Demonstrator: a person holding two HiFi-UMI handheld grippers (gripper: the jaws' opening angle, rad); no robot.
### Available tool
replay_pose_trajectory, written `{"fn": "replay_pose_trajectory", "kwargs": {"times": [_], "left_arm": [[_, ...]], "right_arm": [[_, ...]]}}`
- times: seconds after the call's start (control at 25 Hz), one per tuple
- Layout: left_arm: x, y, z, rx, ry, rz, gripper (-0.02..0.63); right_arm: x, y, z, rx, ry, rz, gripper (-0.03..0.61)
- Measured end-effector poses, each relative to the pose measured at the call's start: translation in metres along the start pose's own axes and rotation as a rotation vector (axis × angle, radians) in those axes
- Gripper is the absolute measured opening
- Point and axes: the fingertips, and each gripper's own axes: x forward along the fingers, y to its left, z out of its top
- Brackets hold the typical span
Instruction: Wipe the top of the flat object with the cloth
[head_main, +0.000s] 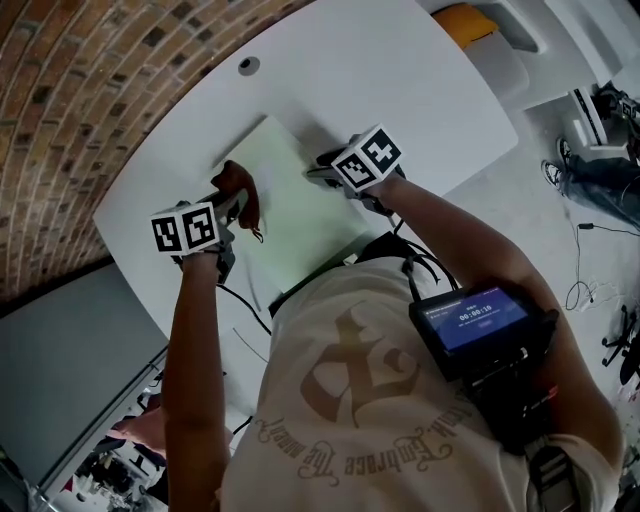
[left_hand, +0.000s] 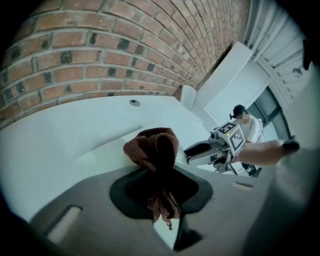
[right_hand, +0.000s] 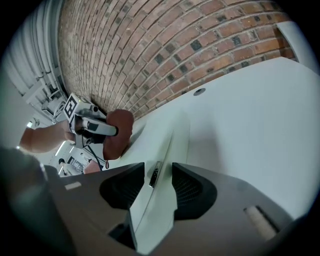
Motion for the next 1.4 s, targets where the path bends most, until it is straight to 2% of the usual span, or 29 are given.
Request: {"fn": "replay_pose_trajectory", "kwargs": {"times": [0.2,0.44,0.6,0.72,0.92,1.4], "left_arm": [[0.042,-0.042,0.029,0.055,0.019,-0.063,0.078],[0.077,-0.060,0.049,0.077,0.055,-0.114,0.078],[0.104,-0.090,0.041,0.105,0.112,-0.109,0.078],[0.111,-0.101,0.031,0.098,0.129,-0.086,0.078],[0.103,-0.084,0.026,0.076,0.123,-0.054,0.078],[0.014,0.015,-0.044,-0.161,0.057,0.082,0.078]], "right_arm": [[-0.004,0.003,-0.009,-0.004,0.020,0.002,0.193],[0.013,0.010,-0.012,0.008,0.034,-0.006,0.193],[-0.003,0.007,-0.023,0.008,0.032,-0.001,0.193],[-0.015,0.005,-0.032,-0.003,0.040,0.001,0.193],[-0.020,-0.001,-0.031,-0.005,0.030,-0.014,0.190],[-0.015,0.001,-0.032,0.017,0.043,-0.019,0.192]]}}
